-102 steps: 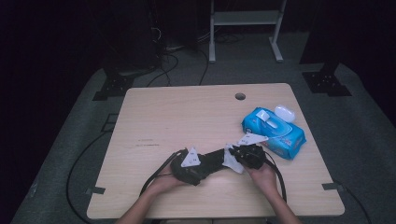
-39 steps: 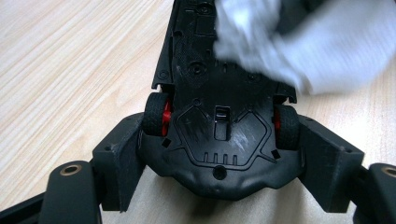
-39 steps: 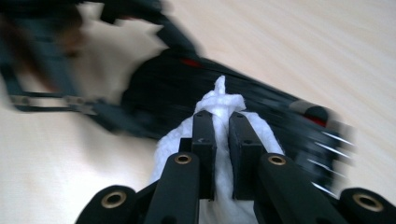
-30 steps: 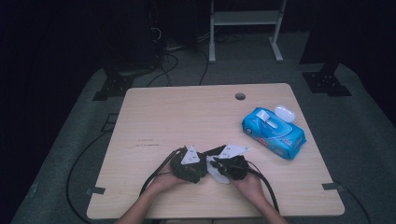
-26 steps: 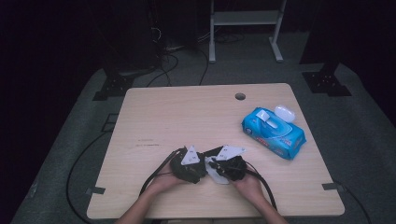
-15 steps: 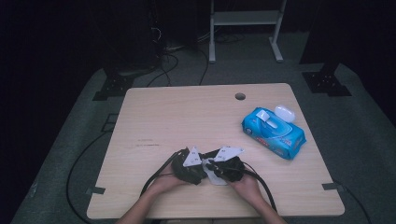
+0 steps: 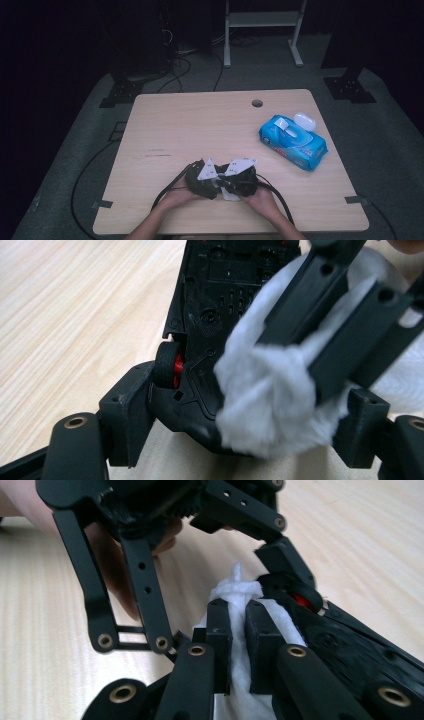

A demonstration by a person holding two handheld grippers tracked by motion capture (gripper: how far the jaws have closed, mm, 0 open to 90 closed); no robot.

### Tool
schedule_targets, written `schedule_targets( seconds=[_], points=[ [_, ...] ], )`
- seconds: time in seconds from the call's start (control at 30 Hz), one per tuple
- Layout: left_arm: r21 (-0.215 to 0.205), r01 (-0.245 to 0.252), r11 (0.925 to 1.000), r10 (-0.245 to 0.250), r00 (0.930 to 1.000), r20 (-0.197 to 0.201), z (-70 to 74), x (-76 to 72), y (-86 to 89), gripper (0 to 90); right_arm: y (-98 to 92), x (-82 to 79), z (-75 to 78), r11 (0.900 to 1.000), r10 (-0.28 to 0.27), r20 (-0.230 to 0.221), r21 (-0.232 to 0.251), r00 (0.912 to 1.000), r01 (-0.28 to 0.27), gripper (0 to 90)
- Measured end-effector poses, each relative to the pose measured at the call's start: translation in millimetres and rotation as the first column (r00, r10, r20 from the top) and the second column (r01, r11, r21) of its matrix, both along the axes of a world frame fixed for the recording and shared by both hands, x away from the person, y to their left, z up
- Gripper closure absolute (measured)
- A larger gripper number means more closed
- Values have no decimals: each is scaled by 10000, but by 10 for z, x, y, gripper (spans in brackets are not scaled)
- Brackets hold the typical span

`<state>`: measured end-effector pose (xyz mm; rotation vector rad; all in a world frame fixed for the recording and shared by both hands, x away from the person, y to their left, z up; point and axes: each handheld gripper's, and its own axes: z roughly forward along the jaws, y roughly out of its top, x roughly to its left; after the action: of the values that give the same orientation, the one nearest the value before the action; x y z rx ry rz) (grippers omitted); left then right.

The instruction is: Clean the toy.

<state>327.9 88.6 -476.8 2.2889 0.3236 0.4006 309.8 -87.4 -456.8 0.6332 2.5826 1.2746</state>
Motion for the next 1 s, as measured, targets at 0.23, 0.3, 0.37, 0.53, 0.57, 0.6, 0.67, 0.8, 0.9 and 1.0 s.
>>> schedule_targets(
  seconds=[0.23,0.3,0.37,0.53,0.57,0.6,0.67,0.8,0.9,1.0],
  points=[
    [70,52,10000,-52,10000,-3,-1,2,-1,238,-148,49,42,9987,-152,305,-490,9994,167,820],
    [-19,32,10000,-32,10000,-24,-1,7,3,238,-239,75,44,9979,-425,356,-482,9985,442,821],
    [-72,43,10000,-43,10000,-24,8,11,6,238,-263,70,53,9976,-486,361,-481,9982,503,821],
    [11,-39,10000,39,10000,-30,1,17,36,238,-297,78,80,9909,-787,820,-1026,9935,869,821],
    [-2,-57,10000,57,10000,-55,3,21,42,238,-375,116,86,9886,-1105,794,-940,9907,1178,820],
    [-21,-69,10000,69,10000,-72,2,26,50,238,-431,143,92,9856,-1330,832,-938,9876,1406,821],
    [-108,-85,9999,83,9998,-164,2,35,53,237,-603,221,104,9749,-2018,707,-810,9769,2073,820],
    [-99,-80,9999,79,9999,-140,0,36,36,238,-739,290,91,9603,-2774,176,-243,9606,2778,821],
    [-94,-80,9999,79,9999,-134,0,36,35,238,-488,226,70,9780,-2032,592,-357,9773,2055,820],
    [-108,-117,9999,116,9999,-111,-2,34,47,238,-408,205,79,9797,-1811,964,-698,9787,1881,819]
  ],
)
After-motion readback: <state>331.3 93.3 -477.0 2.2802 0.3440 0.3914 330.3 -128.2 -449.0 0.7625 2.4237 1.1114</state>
